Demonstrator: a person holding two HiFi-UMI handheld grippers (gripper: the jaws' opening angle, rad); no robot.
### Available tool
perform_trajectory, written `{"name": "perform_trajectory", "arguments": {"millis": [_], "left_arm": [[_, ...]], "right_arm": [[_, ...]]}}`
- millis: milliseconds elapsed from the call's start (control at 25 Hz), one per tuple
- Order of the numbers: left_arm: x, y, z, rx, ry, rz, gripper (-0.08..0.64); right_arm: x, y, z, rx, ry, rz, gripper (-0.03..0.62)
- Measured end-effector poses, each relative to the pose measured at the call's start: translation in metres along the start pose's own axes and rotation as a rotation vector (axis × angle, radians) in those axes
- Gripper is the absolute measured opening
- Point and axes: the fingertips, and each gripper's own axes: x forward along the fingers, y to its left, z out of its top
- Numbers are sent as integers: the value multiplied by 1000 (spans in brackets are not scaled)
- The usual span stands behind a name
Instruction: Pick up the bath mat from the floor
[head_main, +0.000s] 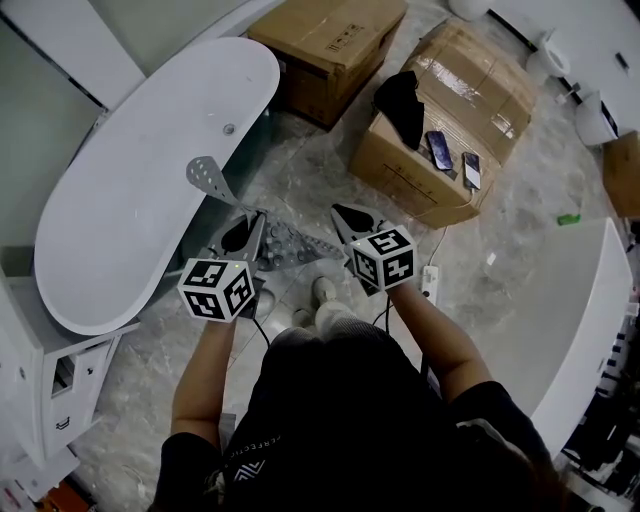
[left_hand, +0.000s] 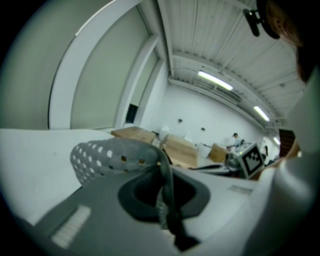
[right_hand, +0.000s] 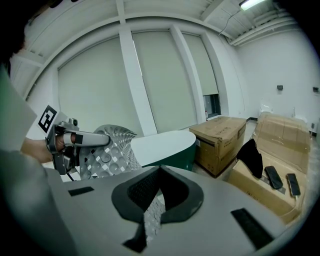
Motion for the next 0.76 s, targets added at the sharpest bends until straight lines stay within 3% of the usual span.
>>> {"name": "perform_trajectory", "arguments": {"millis": [760], "left_arm": [[-2, -7, 5, -29, -37, 14, 14]], "right_arm": [[-7, -3, -2, 10, 2, 17, -2]]}}
